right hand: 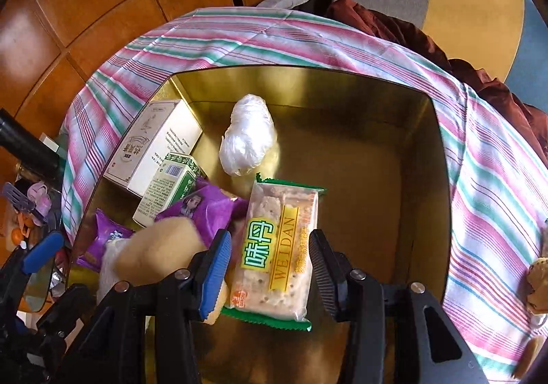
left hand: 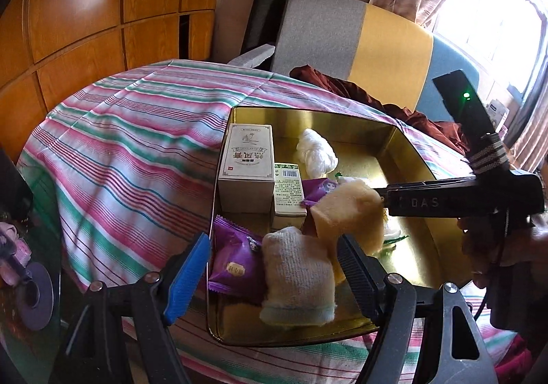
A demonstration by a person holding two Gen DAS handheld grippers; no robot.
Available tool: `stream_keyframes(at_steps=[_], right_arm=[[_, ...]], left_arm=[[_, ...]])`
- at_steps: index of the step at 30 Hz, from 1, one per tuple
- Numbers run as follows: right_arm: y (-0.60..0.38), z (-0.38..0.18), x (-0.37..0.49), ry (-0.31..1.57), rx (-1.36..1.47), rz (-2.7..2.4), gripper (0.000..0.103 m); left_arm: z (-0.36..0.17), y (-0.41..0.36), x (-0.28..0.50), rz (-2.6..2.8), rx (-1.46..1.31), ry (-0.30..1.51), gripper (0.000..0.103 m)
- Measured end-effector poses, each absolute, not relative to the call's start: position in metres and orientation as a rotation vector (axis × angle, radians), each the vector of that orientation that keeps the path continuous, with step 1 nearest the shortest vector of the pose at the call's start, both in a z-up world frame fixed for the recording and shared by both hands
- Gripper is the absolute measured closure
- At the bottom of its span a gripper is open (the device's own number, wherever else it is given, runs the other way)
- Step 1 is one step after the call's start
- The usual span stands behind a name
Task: Organize objects
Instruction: 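Carry the WEIDAN cracker packet into the gold box and open the right tool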
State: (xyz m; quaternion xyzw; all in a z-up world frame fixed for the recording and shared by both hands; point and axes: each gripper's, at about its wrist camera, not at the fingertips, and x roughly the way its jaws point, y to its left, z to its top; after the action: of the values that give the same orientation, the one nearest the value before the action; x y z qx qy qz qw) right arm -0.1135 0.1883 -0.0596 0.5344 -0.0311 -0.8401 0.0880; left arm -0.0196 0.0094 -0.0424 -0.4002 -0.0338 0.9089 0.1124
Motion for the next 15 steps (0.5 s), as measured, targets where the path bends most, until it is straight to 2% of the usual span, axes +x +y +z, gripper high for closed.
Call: stream_keyframes(at_steps=[3, 5, 7, 8, 15], right_arm=[[0.192, -0.049, -0.105, -0.085, 1.552, -2.546, 0.053], [0.193, -0.041, -0.097, -0.061, 1.523, -2.579, 0.047], [0.194, -0.035, -0.090, -0.029, 1.503, -2.614, 0.027], [0.195, -0.032, -0.084, -0.019, 1.487, -2.628, 0.024], [0.208, -0.017, -0.057, 0.020, 1.425, -2.703, 0.019]], left_arm=[[-0.042, 0.012, -0.019, 2.666, -1.168, -0.090, 0.026], [-0.040, 0.014, -0.017, 2.667, -1.158, -0.079, 0.026], [-0.038, 0.016, -0.015, 2.668, -1.149, -0.069, 0.026], [-0.037, 0.017, -0.014, 2.669, -1.143, -0.064, 0.026], [-0.027, 0.026, -0.008, 2.673, -1.111, -0.021, 0.024]])
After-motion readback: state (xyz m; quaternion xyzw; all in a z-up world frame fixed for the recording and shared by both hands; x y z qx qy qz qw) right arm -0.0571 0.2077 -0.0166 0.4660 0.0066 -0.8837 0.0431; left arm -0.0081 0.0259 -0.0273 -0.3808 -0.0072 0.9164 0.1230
